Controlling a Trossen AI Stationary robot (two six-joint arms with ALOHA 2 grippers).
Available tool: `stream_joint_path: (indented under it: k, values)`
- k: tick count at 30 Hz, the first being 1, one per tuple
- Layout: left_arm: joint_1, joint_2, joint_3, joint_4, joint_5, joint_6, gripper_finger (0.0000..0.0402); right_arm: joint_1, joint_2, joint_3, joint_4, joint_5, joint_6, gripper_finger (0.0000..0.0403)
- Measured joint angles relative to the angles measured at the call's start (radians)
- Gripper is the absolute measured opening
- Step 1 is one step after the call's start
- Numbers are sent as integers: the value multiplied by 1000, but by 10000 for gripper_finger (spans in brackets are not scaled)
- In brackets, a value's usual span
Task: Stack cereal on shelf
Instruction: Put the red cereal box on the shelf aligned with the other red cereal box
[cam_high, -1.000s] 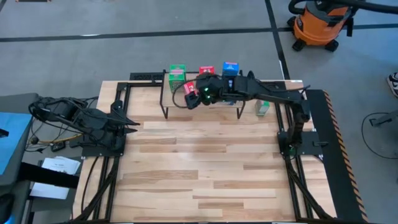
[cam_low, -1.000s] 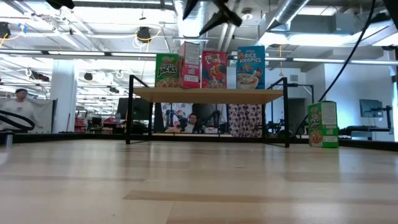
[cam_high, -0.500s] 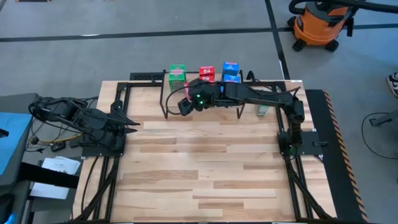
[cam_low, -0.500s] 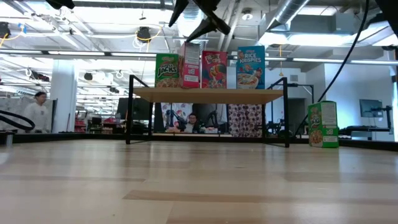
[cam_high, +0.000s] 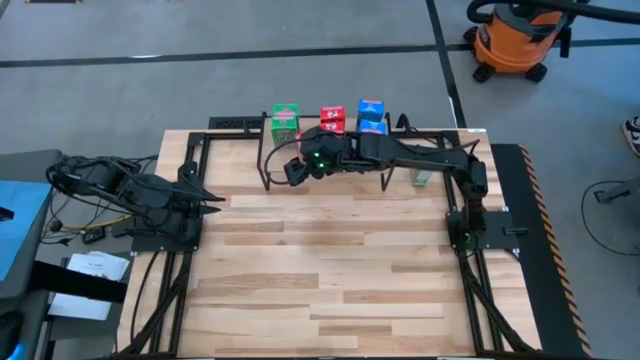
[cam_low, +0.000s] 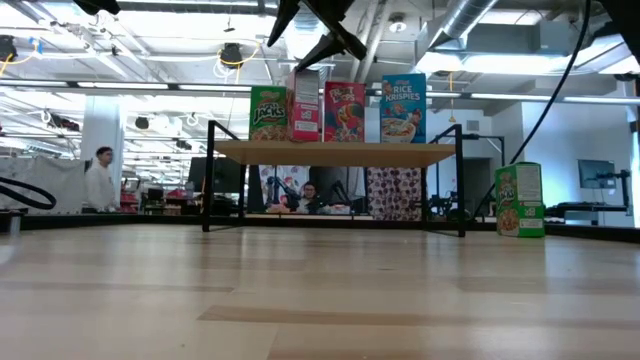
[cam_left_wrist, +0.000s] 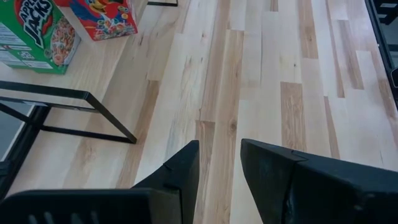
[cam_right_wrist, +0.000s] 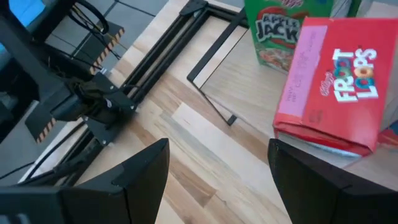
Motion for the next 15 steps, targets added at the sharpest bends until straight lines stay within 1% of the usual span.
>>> stream_joint_path:
  k: [8,12,15]
  values:
    - [0,0,0,0,0,0,108,0,0,0,-37,2,0,297]
    - [0,0,0,0,0,0,108,-6,0,0,-56,52,0,296]
    - [0,0,0,0,0,0,108,-10,0,0,-64,54,1,293]
